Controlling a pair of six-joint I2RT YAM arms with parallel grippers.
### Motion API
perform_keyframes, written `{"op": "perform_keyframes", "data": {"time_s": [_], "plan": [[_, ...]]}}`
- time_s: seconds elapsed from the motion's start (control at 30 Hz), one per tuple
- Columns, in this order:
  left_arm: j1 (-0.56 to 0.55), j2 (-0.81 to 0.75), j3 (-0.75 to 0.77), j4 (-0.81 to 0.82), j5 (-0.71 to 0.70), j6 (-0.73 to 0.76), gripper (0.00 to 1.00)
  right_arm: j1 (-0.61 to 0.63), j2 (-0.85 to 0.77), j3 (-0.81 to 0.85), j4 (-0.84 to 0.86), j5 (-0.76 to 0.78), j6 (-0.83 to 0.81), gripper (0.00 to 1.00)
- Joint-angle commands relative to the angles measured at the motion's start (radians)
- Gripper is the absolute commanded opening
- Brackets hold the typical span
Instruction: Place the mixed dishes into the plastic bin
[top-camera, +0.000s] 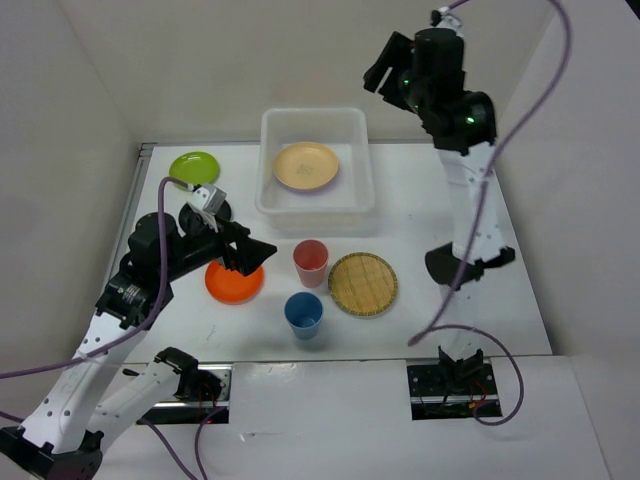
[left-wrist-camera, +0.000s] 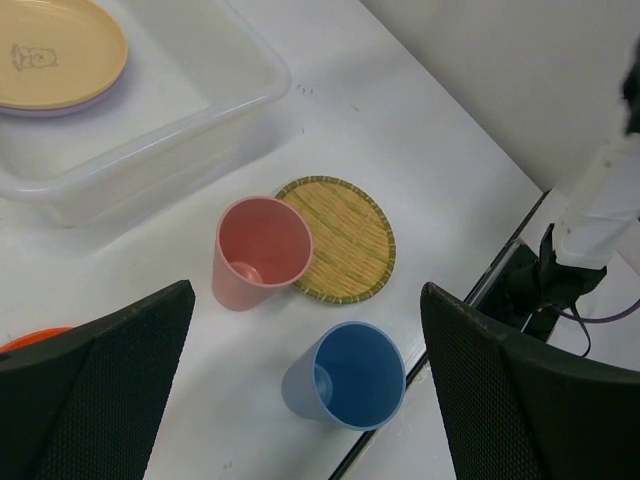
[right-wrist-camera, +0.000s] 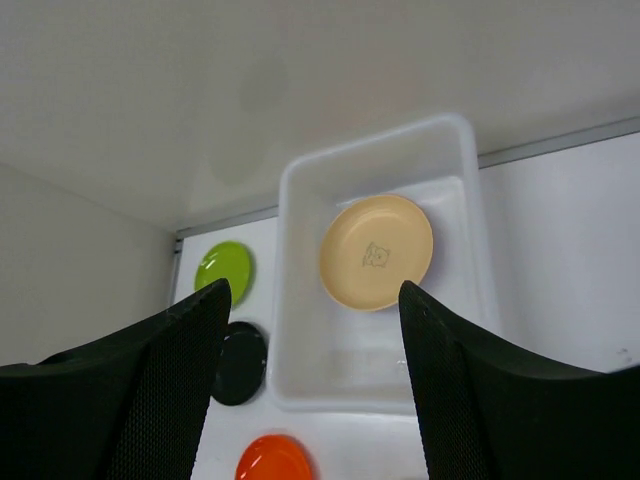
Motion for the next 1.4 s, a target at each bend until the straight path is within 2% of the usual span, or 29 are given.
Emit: {"op": "perform_keyframes", "data": {"time_s": [0.0, 0.17, 0.2, 0.23, 0.27, 0.3, 0.33, 0.37, 0.4, 0.47, 0.5, 0.57, 0.77, 1.17, 1.37], "plan": [[0.006, 0.003, -0.007, 0.058, 0.032, 0.026, 1.0, 0.066, -0.159, -0.125, -0.151, 0.14, -0.032, 0.73], [0.015, 0.012, -0.007, 0.037, 0.032, 0.051, 1.0, 0.066, -0.417, -0.511, -0.136, 0.237, -0.005, 0.73], [0.015, 0.003, -0.007, 0.037, 0.032, 0.051, 1.0, 0.066, -0.536, -0.729, -0.101, 0.228, -0.005, 0.73], [0.015, 0.003, -0.007, 0.037, 0.032, 0.051, 1.0, 0.066, -0.608, -0.862, 0.03, 0.213, -0.005, 0.73], [0.015, 0.003, -0.007, 0.037, 0.032, 0.051, 1.0, 0.042, -0.681, -0.998, 0.107, 0.176, -0.005, 0.73], [0.015, 0.003, -0.016, 0.05, 0.032, 0.051, 1.0, 0.007, -0.745, -1.252, 0.178, 0.112, 0.005, 0.73], [0.015, 0.018, -0.016, 0.05, 0.044, 0.051, 1.0, -0.088, -0.85, -1.368, 0.297, -0.065, 0.005, 0.73], [0.015, 0.027, -0.016, 0.05, 0.045, 0.051, 1.0, -0.121, -0.896, -1.482, 0.354, -0.144, 0.027, 0.73], [0.015, 0.043, -0.016, 0.059, 0.058, 0.051, 1.0, -0.139, -0.931, -1.68, 0.405, -0.193, 0.047, 0.73], [0.015, 0.052, -0.006, 0.06, 0.068, 0.051, 1.0, -0.158, -0.996, -1.838, 0.512, -0.261, 0.109, 0.73], [0.015, 0.066, -0.006, 0.06, 0.08, 0.051, 1.0, -0.158, -1.008, -1.954, 0.537, -0.272, 0.124, 0.73], [0.015, 0.075, 0.004, 0.06, 0.089, 0.051, 1.0, -0.179, -1.046, -2.077, 0.589, -0.26, 0.159, 0.71], [0.015, 0.075, -0.007, 0.078, 0.089, 0.031, 1.0, -0.216, -1.069, -2.216, 0.608, -0.281, 0.169, 0.68], [0.015, 0.104, 0.002, 0.078, 0.089, 0.031, 1.0, -0.225, -1.031, -2.382, 0.719, -0.326, 0.199, 0.66], [0.015, 0.135, 0.013, 0.087, 0.089, 0.031, 1.0, -0.164, -1.005, -2.455, 0.792, -0.326, 0.245, 0.64]]}}
